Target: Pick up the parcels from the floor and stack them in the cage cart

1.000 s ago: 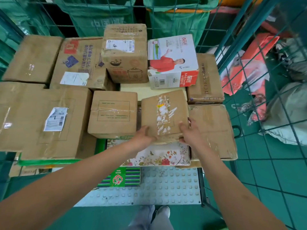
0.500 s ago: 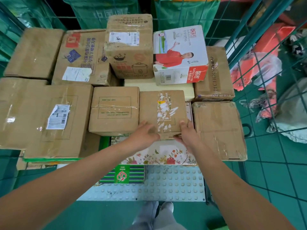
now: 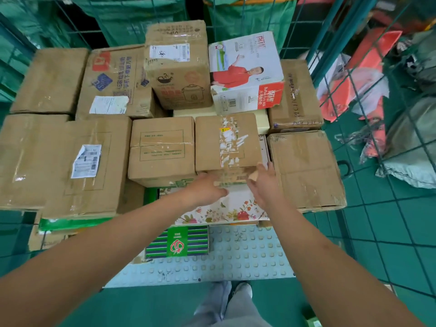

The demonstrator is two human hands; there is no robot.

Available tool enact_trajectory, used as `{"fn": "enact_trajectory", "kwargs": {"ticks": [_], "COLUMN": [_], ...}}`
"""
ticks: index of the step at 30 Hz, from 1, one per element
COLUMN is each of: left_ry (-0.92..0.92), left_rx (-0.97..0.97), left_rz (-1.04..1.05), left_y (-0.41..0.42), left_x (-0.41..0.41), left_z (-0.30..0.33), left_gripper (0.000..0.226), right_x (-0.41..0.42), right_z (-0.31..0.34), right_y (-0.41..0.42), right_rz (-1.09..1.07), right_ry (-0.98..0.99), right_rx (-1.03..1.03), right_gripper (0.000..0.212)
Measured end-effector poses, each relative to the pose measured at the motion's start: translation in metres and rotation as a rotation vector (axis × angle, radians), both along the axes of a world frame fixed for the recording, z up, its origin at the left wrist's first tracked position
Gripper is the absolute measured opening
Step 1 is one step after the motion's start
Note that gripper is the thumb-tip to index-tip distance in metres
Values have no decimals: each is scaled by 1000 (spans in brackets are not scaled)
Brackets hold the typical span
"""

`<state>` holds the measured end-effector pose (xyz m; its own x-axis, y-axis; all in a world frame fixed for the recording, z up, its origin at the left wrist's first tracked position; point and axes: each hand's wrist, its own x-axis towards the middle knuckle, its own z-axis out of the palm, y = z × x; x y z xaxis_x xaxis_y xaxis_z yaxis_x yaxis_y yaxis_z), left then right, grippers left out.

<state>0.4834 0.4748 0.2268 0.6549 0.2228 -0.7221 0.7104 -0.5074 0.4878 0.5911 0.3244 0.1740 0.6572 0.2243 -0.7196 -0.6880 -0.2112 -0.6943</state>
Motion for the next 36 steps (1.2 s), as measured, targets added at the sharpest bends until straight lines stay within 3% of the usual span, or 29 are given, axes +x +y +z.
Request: {"fn": "enact_trajectory", "kwargs": {"ticks": [5, 10, 13, 20, 25, 30, 36], "left_ry": [73, -11, -68, -185, -214, -117, -13], "left_rx": [-14, -75, -52, -33, -104, -185, -252], "left_rz": [-138, -181, -290, -583, -768, -894, -1076], "left_y": [-25, -68, -103, -235, -329, -401, -496], "left_x": [-1, 13, 19, -4, -73, -151, -246], "left_z": [25, 65, 85, 115, 115, 101, 105], "left_gripper": [68, 67, 56, 41, 42, 39, 12], "right_x": [-22, -50, -72, -166, -268, -385, -538], "right_z": [24, 66, 87, 119, 115, 114, 117], "right_y": [-37, -82, -116, -237, -321, -383, -460], "right_rz": [-20, 23, -15, -303, -524, -746, -1055], "right_ry": [116, 55, 44, -23, -53, -40, -45], "right_rx": [67, 102, 75, 93, 105, 93, 39], "right_gripper": [66, 51, 60, 49, 51, 45, 45]}}
